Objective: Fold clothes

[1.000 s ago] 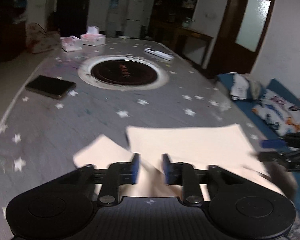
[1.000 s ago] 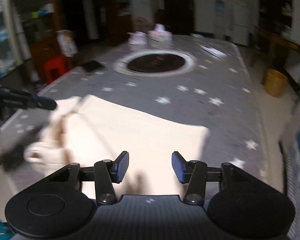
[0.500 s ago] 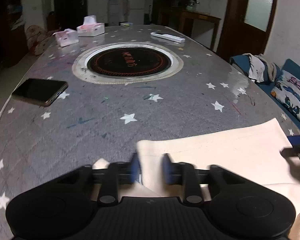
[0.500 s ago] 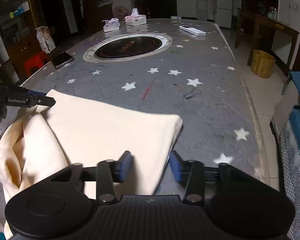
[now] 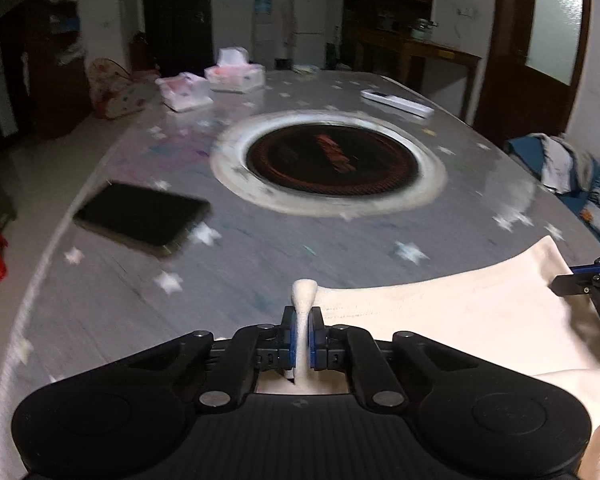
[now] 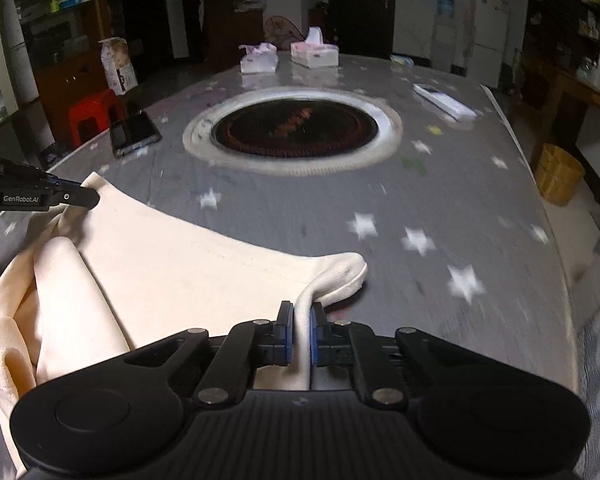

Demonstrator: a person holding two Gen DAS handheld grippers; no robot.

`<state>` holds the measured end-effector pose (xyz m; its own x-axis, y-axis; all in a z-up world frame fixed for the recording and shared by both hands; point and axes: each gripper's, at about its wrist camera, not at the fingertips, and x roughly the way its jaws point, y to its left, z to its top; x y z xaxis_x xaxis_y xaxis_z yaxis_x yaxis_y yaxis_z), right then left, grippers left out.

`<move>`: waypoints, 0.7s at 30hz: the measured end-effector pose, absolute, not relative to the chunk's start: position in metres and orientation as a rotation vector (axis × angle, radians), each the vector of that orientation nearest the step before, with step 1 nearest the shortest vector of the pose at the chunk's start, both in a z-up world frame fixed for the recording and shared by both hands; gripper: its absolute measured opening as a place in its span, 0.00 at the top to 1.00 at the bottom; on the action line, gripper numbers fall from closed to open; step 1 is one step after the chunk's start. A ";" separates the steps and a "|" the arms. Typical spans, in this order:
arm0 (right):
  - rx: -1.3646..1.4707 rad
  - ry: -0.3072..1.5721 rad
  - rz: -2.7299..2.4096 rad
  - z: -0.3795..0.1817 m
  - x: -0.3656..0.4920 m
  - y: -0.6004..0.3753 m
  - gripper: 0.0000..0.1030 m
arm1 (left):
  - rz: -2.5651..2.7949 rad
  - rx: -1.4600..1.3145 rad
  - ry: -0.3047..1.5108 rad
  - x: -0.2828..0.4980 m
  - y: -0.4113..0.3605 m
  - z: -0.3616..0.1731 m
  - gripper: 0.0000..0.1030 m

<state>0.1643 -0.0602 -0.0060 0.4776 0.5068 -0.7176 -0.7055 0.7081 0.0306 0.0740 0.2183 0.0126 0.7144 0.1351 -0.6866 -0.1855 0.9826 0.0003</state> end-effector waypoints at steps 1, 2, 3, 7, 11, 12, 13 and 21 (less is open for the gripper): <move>-0.286 0.760 0.756 -0.006 0.171 -0.052 0.93 | 0.193 -0.066 0.749 0.079 0.224 0.014 0.94; -0.287 0.749 0.760 -0.005 0.178 -0.044 0.93 | 0.209 -0.061 0.744 0.084 0.229 0.016 0.94; -0.287 0.738 0.764 -0.004 0.185 -0.036 0.93 | 0.224 -0.056 0.739 0.089 0.233 0.017 0.94; -0.295 0.713 0.770 -0.005 0.208 -0.010 0.93 | 0.272 -0.063 0.749 0.106 0.251 0.012 0.94; -0.313 0.735 0.774 -0.011 0.220 0.007 0.90 | 0.285 -0.090 0.783 0.107 0.259 0.000 0.90; -0.315 0.734 0.771 -0.010 0.219 0.007 0.86 | 0.287 -0.094 0.785 0.105 0.259 -0.001 0.90; -0.313 0.729 0.775 -0.008 0.215 0.006 0.85 | 0.283 -0.098 0.780 0.100 0.258 0.000 0.89; -0.328 0.673 0.944 0.020 0.150 -0.004 0.64 | 0.159 -0.145 0.688 0.049 0.222 0.029 0.67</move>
